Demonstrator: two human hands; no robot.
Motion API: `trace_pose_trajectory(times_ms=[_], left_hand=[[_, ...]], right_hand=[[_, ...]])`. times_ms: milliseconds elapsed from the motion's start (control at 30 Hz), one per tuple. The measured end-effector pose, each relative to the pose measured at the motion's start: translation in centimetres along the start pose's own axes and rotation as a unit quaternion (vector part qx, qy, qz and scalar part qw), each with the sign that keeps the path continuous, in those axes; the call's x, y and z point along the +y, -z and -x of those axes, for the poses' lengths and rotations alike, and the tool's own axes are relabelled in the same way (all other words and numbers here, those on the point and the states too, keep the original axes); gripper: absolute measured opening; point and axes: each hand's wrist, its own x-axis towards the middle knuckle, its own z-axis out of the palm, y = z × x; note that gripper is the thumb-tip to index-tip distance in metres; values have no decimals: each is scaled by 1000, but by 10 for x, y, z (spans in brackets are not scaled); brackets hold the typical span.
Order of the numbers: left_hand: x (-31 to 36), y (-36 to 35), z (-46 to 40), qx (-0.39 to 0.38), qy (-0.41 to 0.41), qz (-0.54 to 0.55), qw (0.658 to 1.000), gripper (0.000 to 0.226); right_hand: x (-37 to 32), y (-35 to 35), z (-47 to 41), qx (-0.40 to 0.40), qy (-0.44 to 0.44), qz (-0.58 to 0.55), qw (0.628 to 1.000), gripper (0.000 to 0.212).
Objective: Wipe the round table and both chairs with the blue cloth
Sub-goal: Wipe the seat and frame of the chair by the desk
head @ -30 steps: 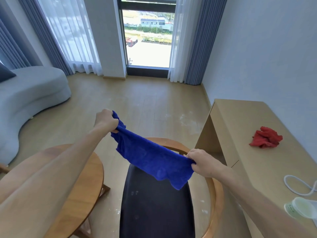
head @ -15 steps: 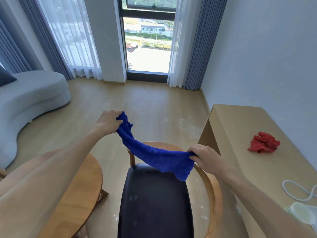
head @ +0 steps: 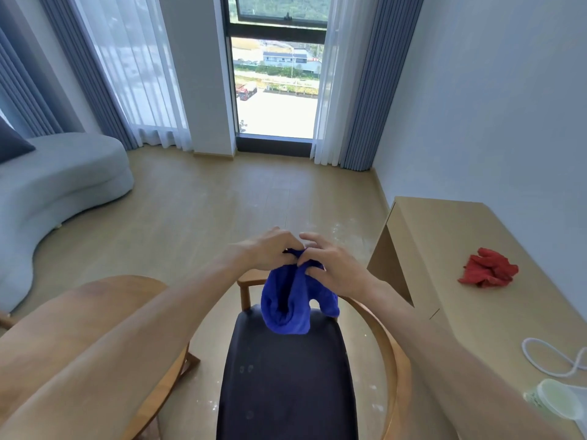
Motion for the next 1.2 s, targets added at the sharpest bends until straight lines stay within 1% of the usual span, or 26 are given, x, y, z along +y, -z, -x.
trace_pose_trajectory(times_ms=[67,167,267,400,433,500,600,633,667,733,767,867,933,1000,1033,1100,1133,1167,1200], left_hand=[[0,-1,0,21,2,27,999,16],[2,-5,-2,84,37,93,991,8],[1,-10,0,137,73,175,972,16],[-9,-18,14,120,126,286,942,31],[-13,-24,17,117,140,295,938,34],[-17,-39,22,120,172,279,937,34],[-20,-66,20,119,266,222,930,28],[-19,-73,18,108,300,216,923,28],[-17,-78,16,97,327,244,908,31],[-9,-84,13,78,353,371,856,33],[-6,-85,12,73,351,418,835,32],[-1,-92,12,60,319,488,810,30],[1,-100,13,53,290,536,791,37],[4,-108,12,61,270,552,786,42],[5,-112,11,77,270,554,784,42],[5,-115,7,114,290,546,777,38],[5,-113,6,126,304,532,780,37],[2,-108,6,133,316,499,796,35],[-3,-101,6,135,322,444,825,31]], right_hand=[[2,-4,4,15,-6,-28,999,23],[3,-6,7,48,-31,-54,997,21],[3,-4,7,59,-42,-58,996,21],[6,3,9,80,-47,-68,993,21],[7,5,9,86,-49,-74,992,22],[8,8,9,95,-55,-87,990,27],[8,13,9,109,-51,-94,988,36],[8,15,9,112,-47,-94,988,38],[8,16,9,115,-45,-93,988,39],[9,18,10,118,-46,-91,988,39],[10,18,11,122,-48,-91,987,39],[14,17,15,140,-59,-101,983,38],[16,15,17,151,-71,-106,980,36],[18,14,19,164,-84,-118,976,35],[18,13,20,170,-89,-127,973,34],[20,12,22,179,-94,-143,969,33],[22,12,24,180,-94,-144,969,32],[25,13,25,174,-93,-133,971,31],[29,15,27,159,-93,-107,977,30]])
